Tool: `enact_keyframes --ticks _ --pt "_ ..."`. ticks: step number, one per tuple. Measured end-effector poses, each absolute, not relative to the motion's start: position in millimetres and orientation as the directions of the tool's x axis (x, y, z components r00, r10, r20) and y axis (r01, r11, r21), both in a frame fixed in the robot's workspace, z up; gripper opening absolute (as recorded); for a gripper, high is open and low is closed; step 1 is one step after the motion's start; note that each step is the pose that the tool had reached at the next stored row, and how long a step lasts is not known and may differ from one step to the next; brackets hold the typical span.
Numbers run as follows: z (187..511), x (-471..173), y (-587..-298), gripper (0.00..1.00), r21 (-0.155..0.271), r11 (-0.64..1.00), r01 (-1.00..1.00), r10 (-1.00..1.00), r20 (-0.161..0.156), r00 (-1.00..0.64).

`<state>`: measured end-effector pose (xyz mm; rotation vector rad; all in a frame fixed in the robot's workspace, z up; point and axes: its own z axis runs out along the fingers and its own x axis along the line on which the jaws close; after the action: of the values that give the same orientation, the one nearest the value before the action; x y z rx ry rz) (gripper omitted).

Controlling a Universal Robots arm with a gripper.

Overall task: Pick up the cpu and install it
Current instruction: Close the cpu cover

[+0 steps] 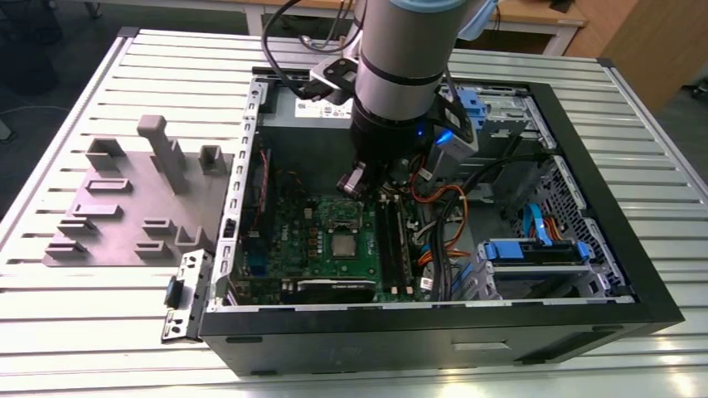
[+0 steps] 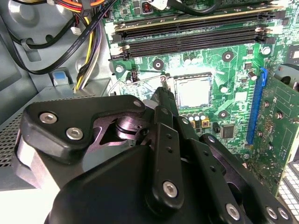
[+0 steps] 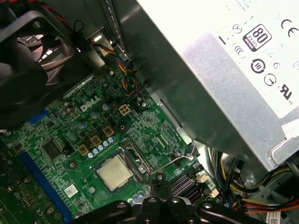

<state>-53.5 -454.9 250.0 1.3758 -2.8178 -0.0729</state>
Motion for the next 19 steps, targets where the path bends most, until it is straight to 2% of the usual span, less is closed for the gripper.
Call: enact_keyframes --ticks 19 --pt "250.1 -53.5 -465.1 0.11 0.044 0.614 -0.788 -0.788 -0.016 -0.615"
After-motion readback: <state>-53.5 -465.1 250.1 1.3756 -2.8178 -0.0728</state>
